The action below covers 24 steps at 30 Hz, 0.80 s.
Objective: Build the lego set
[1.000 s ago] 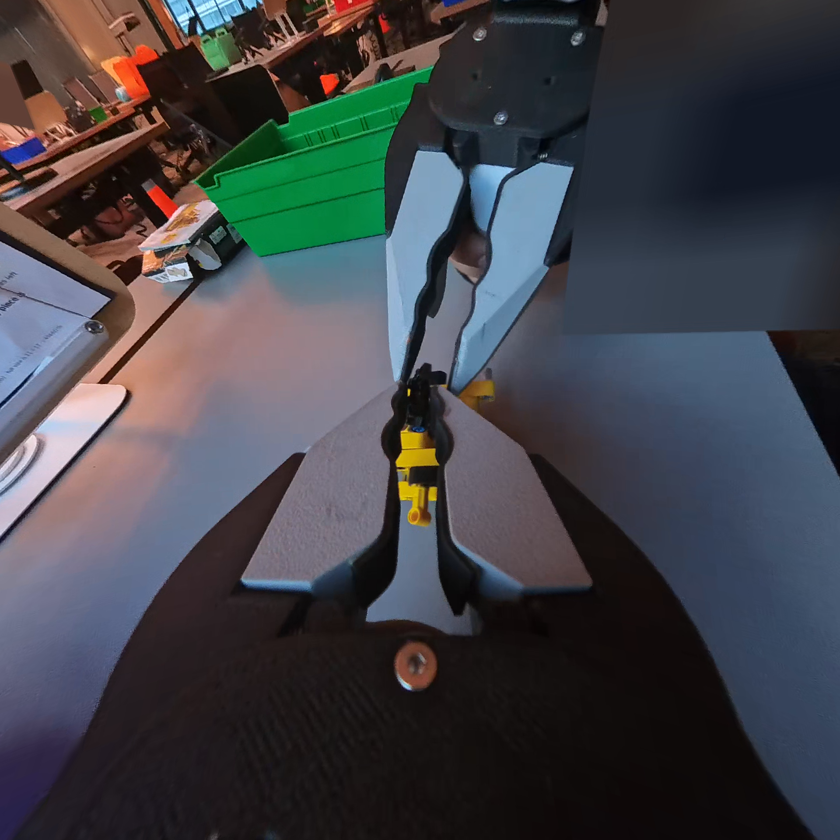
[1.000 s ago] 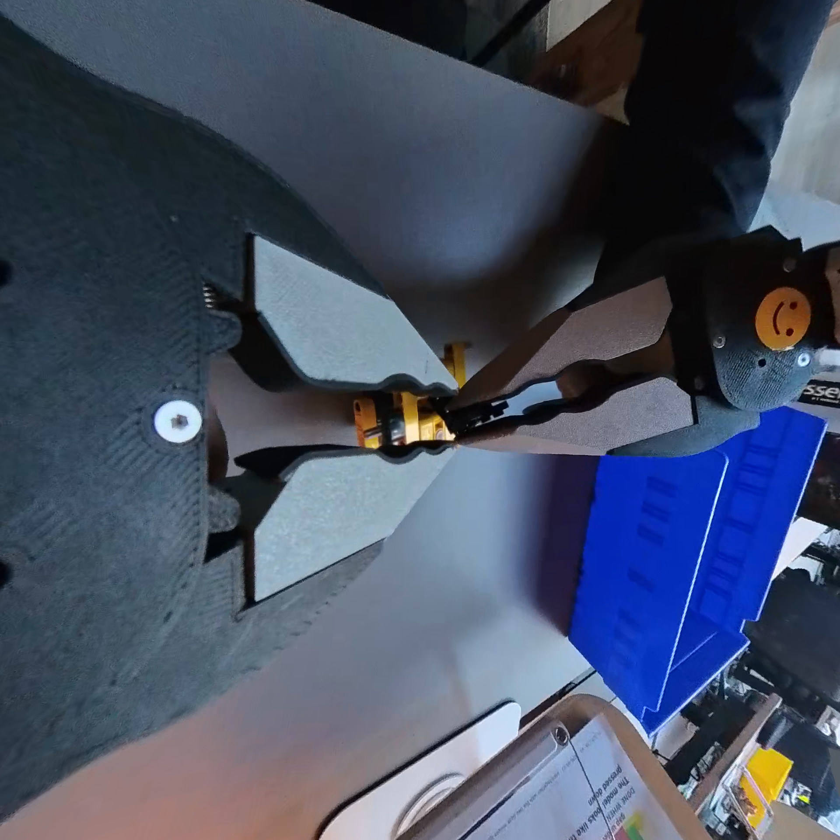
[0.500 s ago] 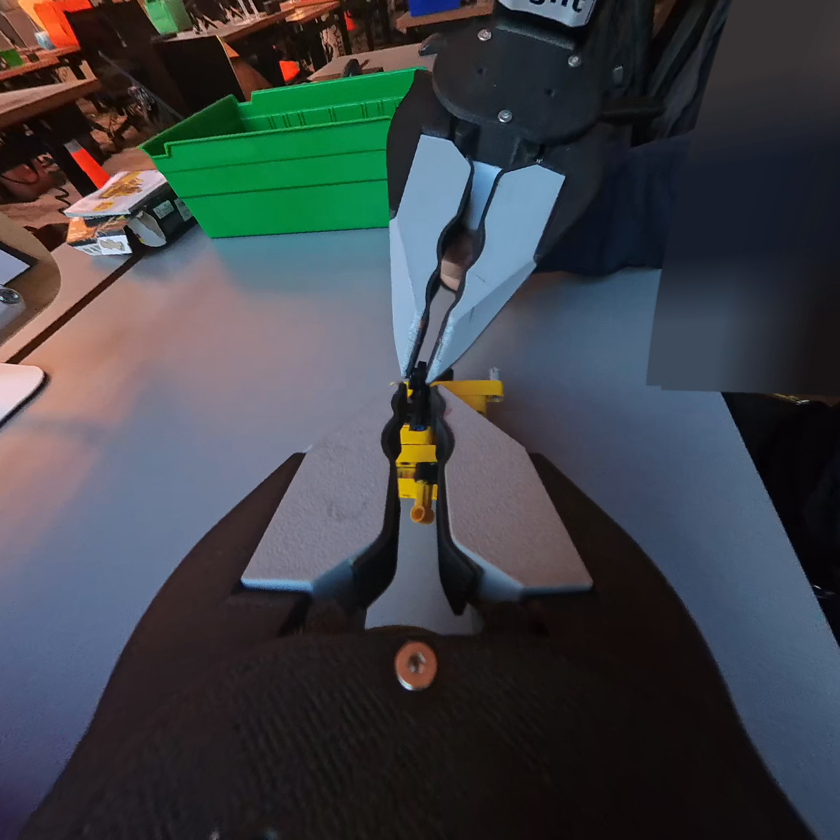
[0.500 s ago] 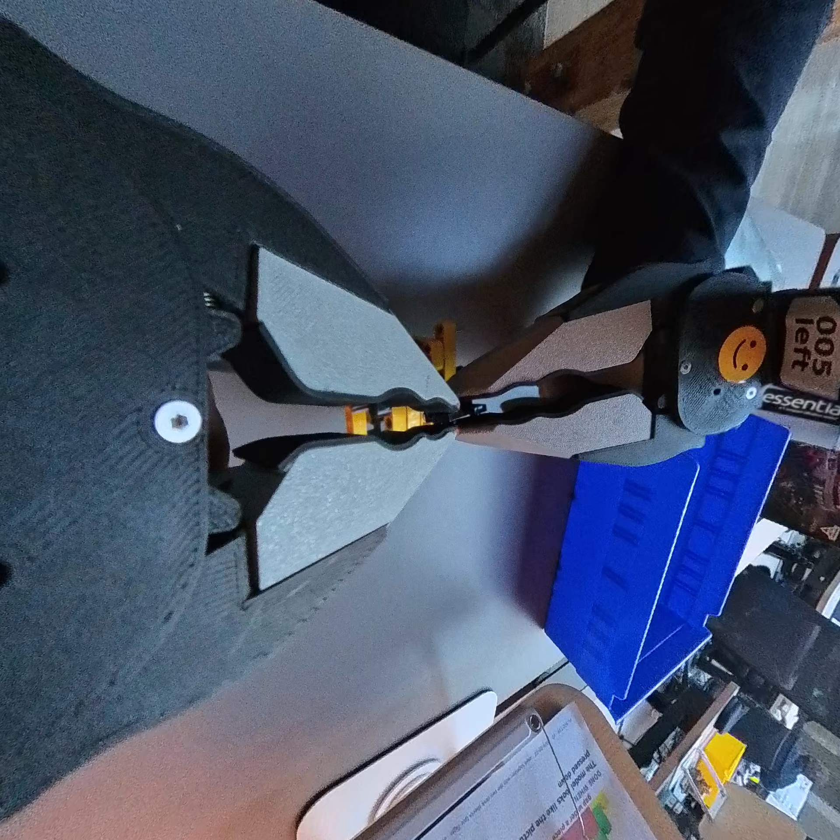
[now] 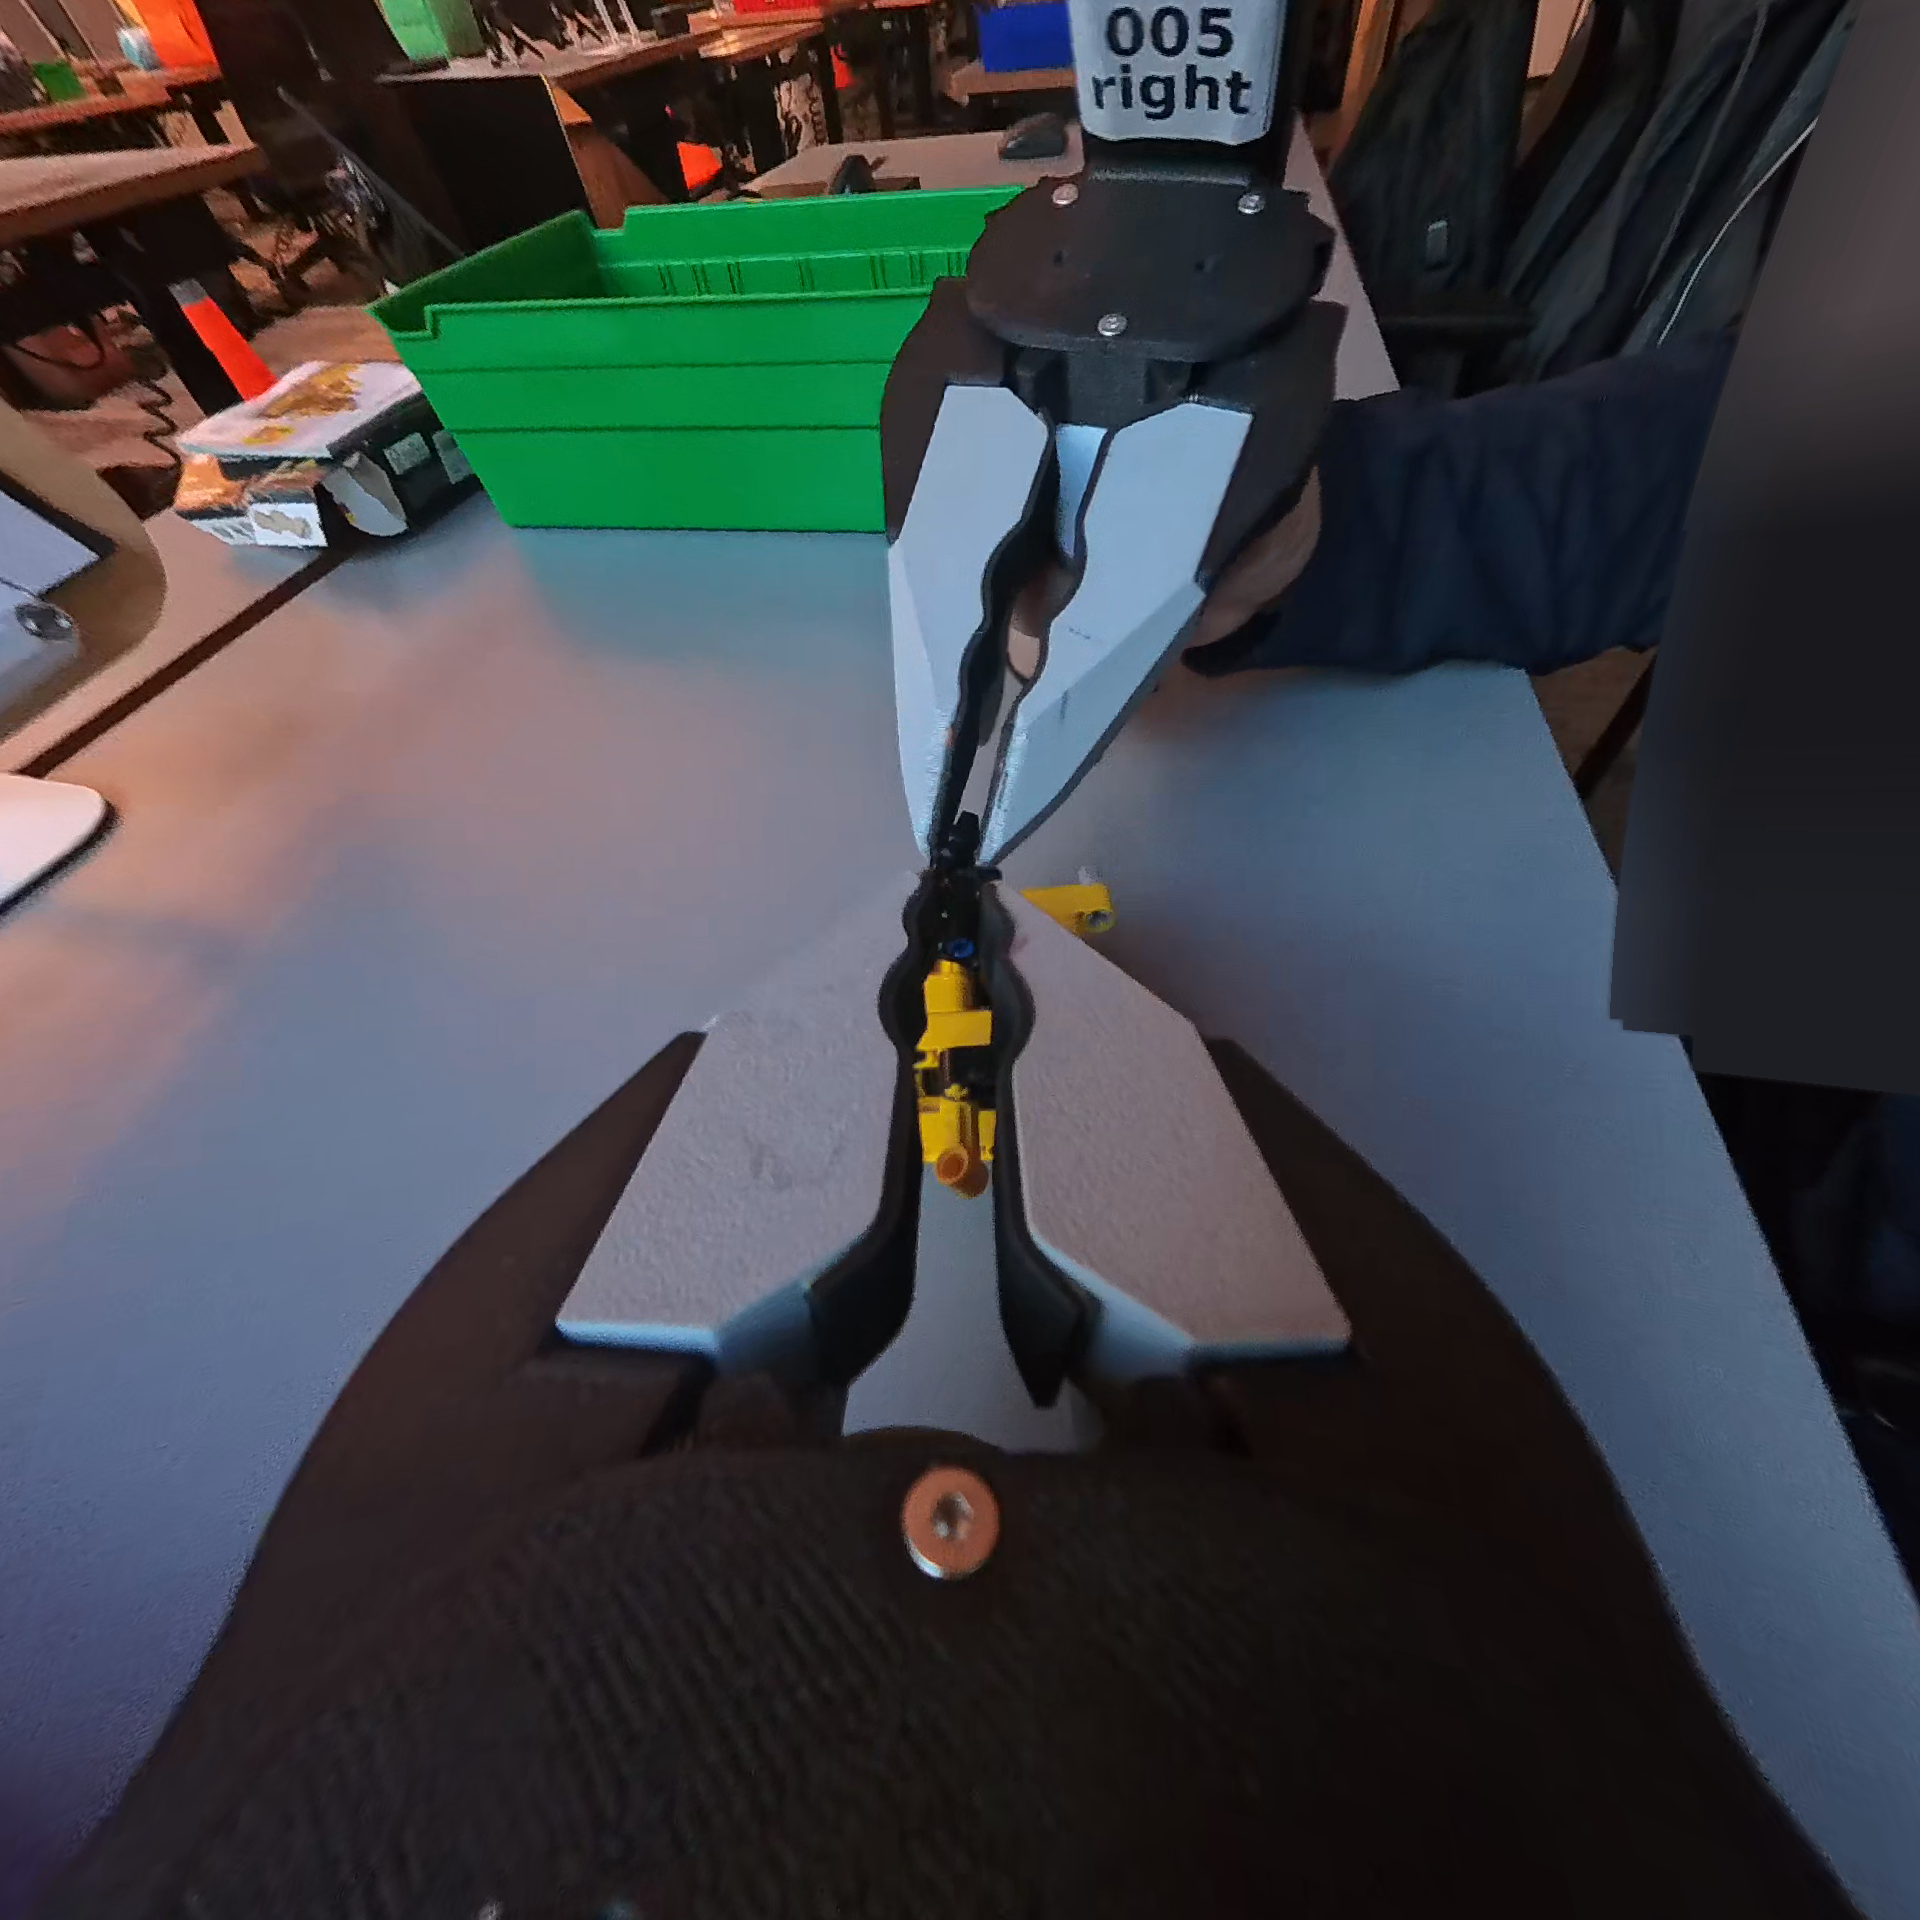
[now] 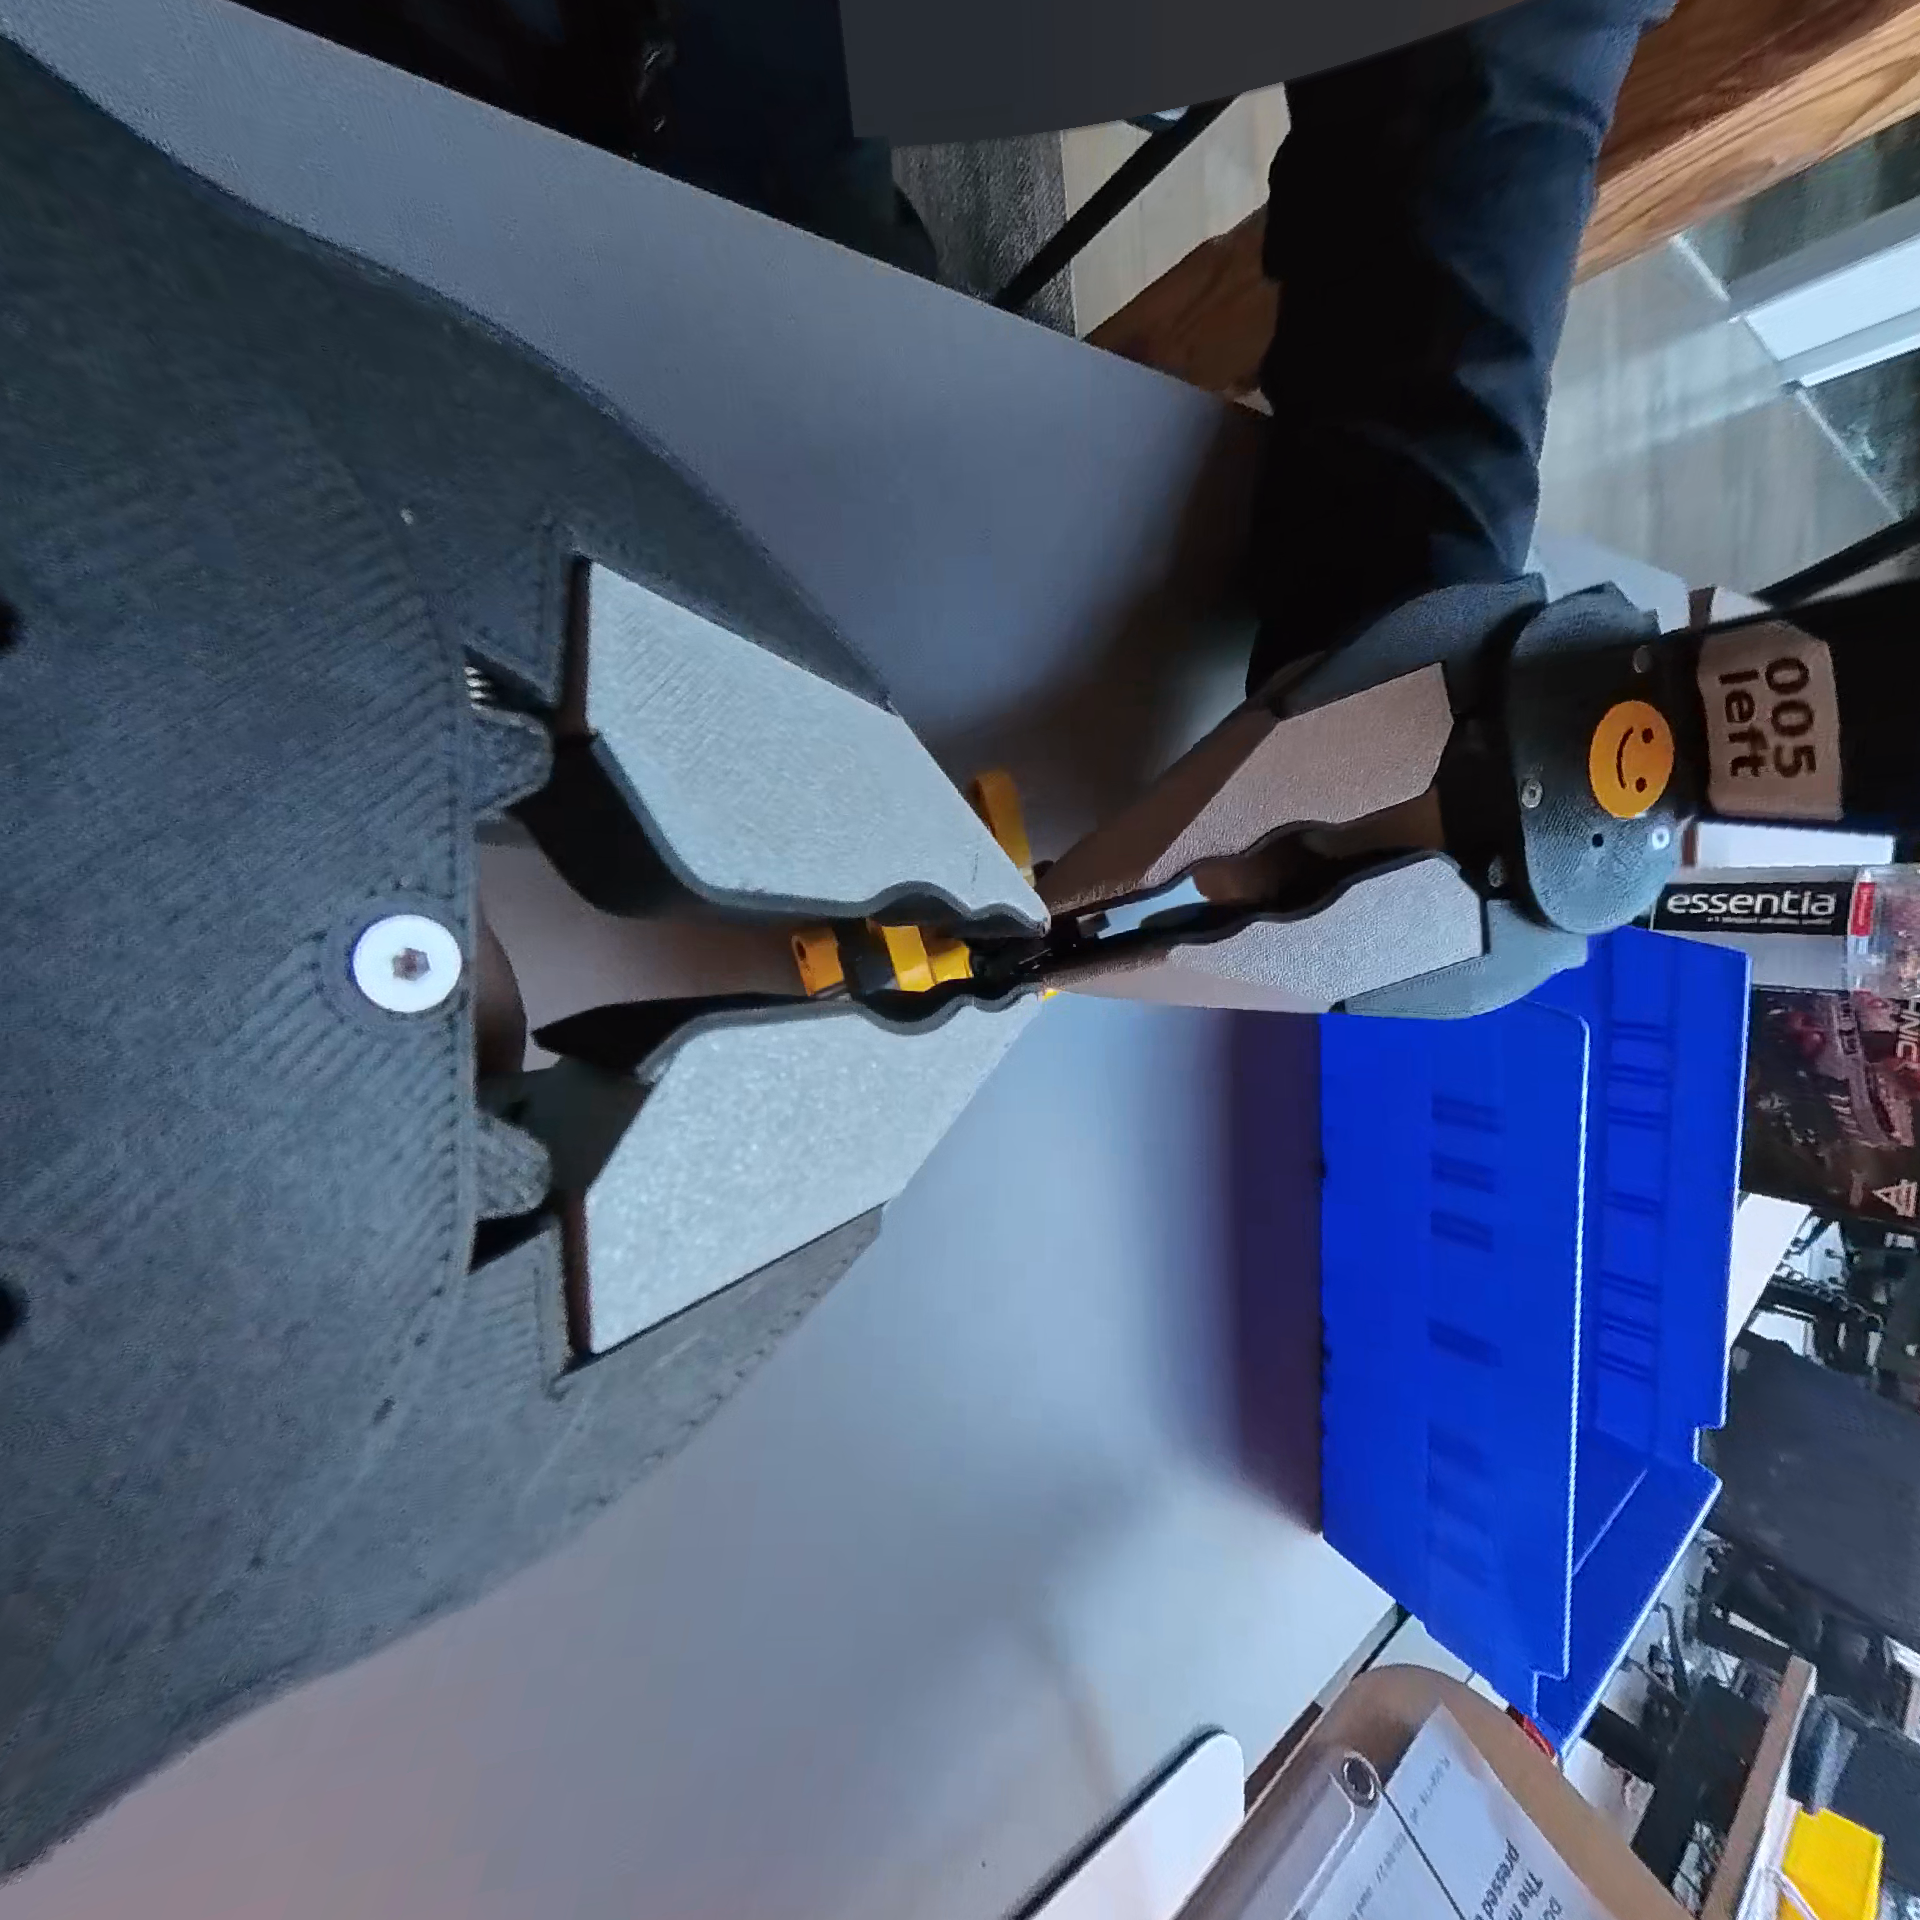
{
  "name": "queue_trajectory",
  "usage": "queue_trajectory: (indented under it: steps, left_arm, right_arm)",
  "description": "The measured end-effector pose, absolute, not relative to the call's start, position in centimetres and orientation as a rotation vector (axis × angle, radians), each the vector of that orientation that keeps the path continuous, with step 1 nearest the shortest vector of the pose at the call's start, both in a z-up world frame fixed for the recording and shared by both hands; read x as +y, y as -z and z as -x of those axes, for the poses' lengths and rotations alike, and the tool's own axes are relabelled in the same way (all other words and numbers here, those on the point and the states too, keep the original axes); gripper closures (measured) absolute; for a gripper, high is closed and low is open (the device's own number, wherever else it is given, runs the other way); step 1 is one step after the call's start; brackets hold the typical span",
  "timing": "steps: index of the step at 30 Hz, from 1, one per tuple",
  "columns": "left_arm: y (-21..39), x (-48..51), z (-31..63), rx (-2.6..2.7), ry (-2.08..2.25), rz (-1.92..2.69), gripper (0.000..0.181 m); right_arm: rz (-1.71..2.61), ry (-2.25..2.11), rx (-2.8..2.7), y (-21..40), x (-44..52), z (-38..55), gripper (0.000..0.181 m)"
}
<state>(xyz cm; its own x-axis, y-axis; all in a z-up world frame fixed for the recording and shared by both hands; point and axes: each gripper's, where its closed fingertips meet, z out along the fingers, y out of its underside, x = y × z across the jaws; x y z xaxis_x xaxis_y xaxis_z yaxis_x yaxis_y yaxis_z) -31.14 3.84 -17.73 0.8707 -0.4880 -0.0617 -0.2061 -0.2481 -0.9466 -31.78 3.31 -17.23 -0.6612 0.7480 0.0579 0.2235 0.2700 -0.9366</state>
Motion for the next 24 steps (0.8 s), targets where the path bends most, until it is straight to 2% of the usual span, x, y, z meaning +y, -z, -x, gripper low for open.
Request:
queue_trajectory:
  steps: [6, 11, 14, 17, 19, 21, 24]
  left_arm:
    - [18.3, 4.0, 30.9, 0.550, 0.244, 1.852, 0.176]
    - [18.4, 4.2, 31.0, 0.533, 0.209, 1.864, 0.177]
    - [18.3, 4.1, 32.6, 0.466, 0.205, 1.874, 0.177]
    - [18.2, 3.9, 33.6, 0.390, 0.281, 1.862, 0.177]
    - [18.2, 4.2, 32.4, 0.426, 0.333, 1.844, 0.177]
    - [18.2, 4.4, 31.7, 0.458, 0.320, 1.833, 0.177]
    - [18.2, 4.4, 31.8, 0.474, 0.279, 1.832, 0.177]
  right_arm:
    - [0.908, -1.449, -2.055, 17.3, 3.0, 31.9, 0.179]
    - [0.827, -1.238, -2.083, 17.5, 3.7, 31.8, 0.180]
    - [0.911, -1.135, -1.971, 16.5, 8.3, 31.7, 0.180]
    - [0.932, -1.382, -1.875, 13.6, 10.5, 29.9, 0.180]
    - [0.977, -1.331, -1.816, 13.5, 12.1, 30.1, 0.180]
    - [1.022, -1.283, -1.882, 15.0, 12.8, 30.1, 0.179]
    - [1.246, -1.150, -2.116, 21.2, 13.4, 30.2, 0.175]
